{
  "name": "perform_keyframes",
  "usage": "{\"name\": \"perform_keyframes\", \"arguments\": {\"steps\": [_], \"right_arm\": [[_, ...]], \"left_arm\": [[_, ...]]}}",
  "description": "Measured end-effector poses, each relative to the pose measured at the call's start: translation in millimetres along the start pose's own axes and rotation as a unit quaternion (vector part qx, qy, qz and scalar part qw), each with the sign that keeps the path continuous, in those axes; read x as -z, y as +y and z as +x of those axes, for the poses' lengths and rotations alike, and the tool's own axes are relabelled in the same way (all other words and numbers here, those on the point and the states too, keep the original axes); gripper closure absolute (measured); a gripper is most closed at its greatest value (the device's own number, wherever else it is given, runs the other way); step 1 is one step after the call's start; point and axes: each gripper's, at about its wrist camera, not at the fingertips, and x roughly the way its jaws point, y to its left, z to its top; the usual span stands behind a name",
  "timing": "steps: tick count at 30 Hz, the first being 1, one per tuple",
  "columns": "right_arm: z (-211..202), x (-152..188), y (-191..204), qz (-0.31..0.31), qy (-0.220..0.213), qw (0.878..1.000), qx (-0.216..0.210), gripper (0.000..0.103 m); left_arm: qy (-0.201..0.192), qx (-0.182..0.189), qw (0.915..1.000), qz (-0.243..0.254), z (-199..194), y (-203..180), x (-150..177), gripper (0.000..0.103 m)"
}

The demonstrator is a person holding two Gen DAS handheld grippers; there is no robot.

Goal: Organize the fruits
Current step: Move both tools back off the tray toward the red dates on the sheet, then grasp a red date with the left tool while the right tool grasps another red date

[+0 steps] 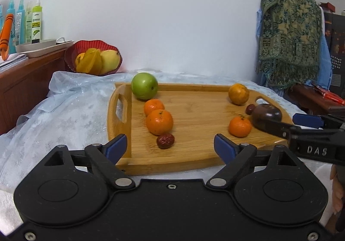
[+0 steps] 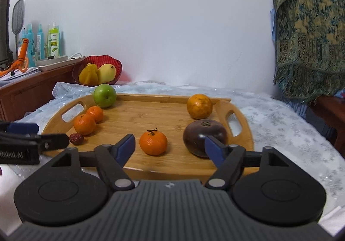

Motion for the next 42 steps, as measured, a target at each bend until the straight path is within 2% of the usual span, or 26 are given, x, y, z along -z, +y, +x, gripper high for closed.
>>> {"name": "perform_keyframes", "arguments": {"steps": [13,21,28,31,42], "right_arm": [[-28.0,23.5,-33.1,0.016,-0.004,0.999,0.038,0.014],[-36.7,33.9,-41.0,-0.005,0.002,0.998,0.058,0.013],[-42.6,44.7,-42.1,-0.018,0.022,0.998,0.05,0.013],[-44.3,48.3,-42.8,-0.018,0.03,0.998,0.044,0.017],[-45.1,56.5,-50.2,-0.007,0.049,0.999,0.004,0.039]], "left_arm": [[0.017,0.043,0.9986,0.027,-13.4,-43.4,13.2,0.011],[0.031,0.066,0.9963,0.045,-9.9,-68.7,20.8,0.011],[0.042,0.087,0.9937,0.057,-7.2,-86.9,28.3,0.012],[0.054,0.102,0.9915,0.059,-2.9,-93.4,30.2,0.018],[0.085,0.133,0.9843,0.077,8.2,-114.4,33.9,0.065]]}}
